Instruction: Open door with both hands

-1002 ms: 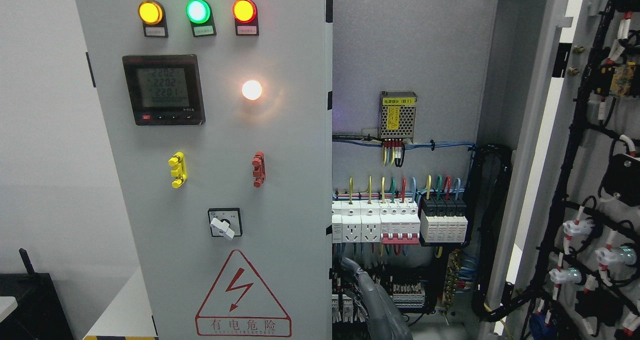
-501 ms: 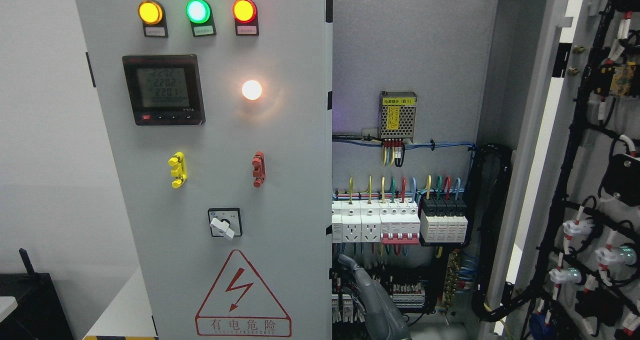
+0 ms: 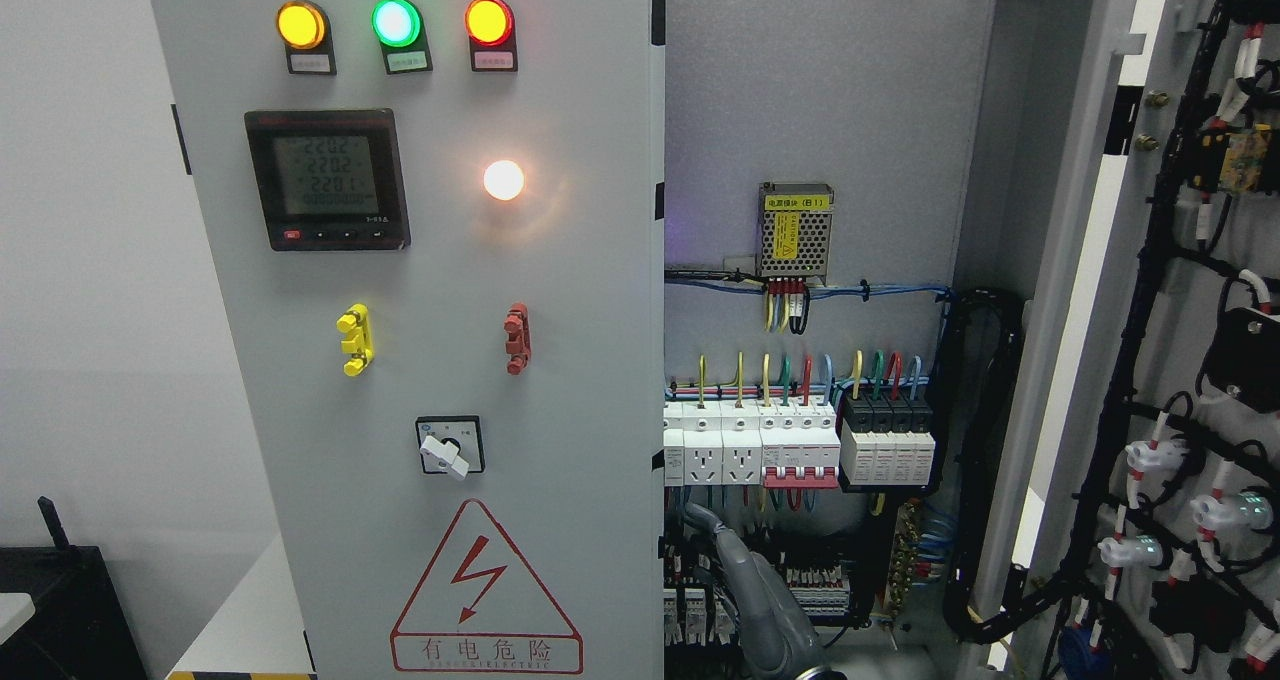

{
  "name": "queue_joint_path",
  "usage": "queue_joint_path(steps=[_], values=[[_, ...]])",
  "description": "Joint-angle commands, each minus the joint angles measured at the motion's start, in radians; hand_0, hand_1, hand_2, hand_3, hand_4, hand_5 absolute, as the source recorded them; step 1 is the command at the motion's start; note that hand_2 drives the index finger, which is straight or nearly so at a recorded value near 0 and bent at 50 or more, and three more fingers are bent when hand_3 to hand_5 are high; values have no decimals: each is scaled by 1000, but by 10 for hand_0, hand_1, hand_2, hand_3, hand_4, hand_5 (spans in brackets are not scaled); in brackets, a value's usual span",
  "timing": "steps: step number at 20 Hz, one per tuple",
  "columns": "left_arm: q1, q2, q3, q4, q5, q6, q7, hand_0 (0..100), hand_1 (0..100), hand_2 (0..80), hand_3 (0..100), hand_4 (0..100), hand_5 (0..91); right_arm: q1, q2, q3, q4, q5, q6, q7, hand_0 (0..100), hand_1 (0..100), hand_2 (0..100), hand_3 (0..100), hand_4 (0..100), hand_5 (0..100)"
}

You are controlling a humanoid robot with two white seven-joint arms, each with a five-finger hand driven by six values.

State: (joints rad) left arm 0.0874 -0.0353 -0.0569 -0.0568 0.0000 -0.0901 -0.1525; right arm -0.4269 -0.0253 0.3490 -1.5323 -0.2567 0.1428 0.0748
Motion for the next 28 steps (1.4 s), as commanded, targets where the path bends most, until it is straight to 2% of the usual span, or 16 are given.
queue_joint_path(steps=[1, 13, 20, 28], values=[[0, 0, 0, 0, 20, 0, -1, 0, 0, 0, 0, 30, 0, -4, -12, 2, 15, -4, 0, 0, 107, 0, 0, 0, 0, 0], [0, 0, 0, 0, 20, 0, -1, 0, 0, 0, 0, 31, 0, -27, -12, 4, 35, -21, 1, 0, 107, 0, 0, 0, 0, 0], [0, 0, 0, 0, 20, 0, -1, 0, 0, 0, 0, 30, 0, -30, -12, 31, 32, -23, 0, 0, 107, 0, 0, 0, 0, 0], [0, 0, 0, 0, 20, 0, -1, 0, 0, 0, 0, 31, 0, -58, -13, 33, 58, -53, 0, 2, 107, 0, 0, 0, 0, 0]])
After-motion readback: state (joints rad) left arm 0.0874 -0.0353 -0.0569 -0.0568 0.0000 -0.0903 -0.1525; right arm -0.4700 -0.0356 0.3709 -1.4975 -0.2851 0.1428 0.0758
